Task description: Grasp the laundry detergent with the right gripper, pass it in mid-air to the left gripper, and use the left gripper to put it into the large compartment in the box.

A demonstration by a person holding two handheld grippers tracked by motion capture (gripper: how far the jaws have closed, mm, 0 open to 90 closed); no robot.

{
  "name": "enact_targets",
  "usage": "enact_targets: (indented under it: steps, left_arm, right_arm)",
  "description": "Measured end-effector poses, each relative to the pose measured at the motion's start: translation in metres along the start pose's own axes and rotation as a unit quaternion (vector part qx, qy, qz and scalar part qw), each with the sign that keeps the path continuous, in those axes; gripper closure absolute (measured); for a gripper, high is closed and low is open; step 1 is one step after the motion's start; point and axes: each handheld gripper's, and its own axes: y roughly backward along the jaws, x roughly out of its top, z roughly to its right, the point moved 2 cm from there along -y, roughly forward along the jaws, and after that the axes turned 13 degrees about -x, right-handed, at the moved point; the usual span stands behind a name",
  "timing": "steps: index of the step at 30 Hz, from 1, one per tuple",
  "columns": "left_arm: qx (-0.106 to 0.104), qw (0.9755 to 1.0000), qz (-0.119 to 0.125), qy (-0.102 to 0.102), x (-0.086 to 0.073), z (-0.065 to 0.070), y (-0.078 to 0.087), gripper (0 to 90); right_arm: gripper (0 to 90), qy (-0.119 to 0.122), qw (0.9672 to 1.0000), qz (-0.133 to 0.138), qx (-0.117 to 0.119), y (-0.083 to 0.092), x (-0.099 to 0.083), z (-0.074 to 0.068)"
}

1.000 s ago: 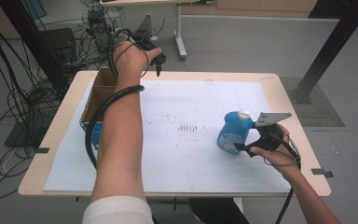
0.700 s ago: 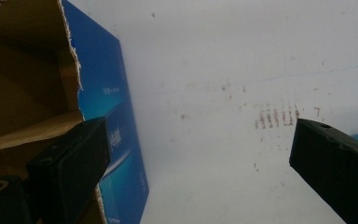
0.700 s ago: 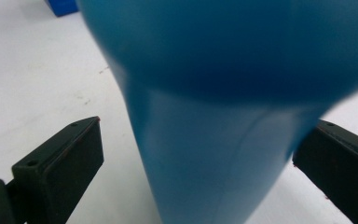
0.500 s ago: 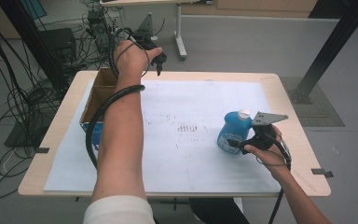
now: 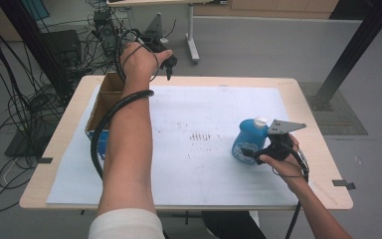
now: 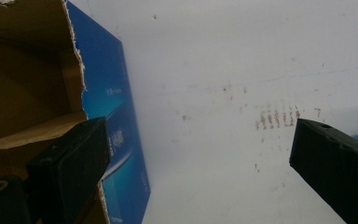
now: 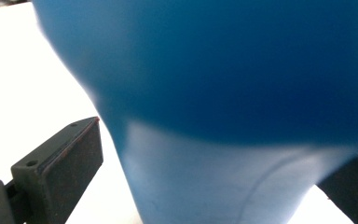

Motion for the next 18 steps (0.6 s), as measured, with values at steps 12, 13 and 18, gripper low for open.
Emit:
enact_targets:
  steps: [12,13,18]
  left_arm:
    - [-0.003,1.0,0.002,0.0,-0.0002,0.0003,-0.0014,5.6]
    - [-0.002,1.0,0.003,0.0,-0.0002,0.0002,-0.0013,5.6]
    - [-0.003,1.0,0.004,-0.001,-0.0001,0.0005,-0.0014,5.7]
  right_arm:
    - [1.2,-0.002,1.0,0.005,0.003,0.0001,0.0022,-0.0019]
    - [1.2,-0.002,1.0,0.005,0.003,0.0004,0.0024,-0.002]
    - [1.1,0.001,1.0,0.005,0.001,0.0017,0.0027,-0.0014]
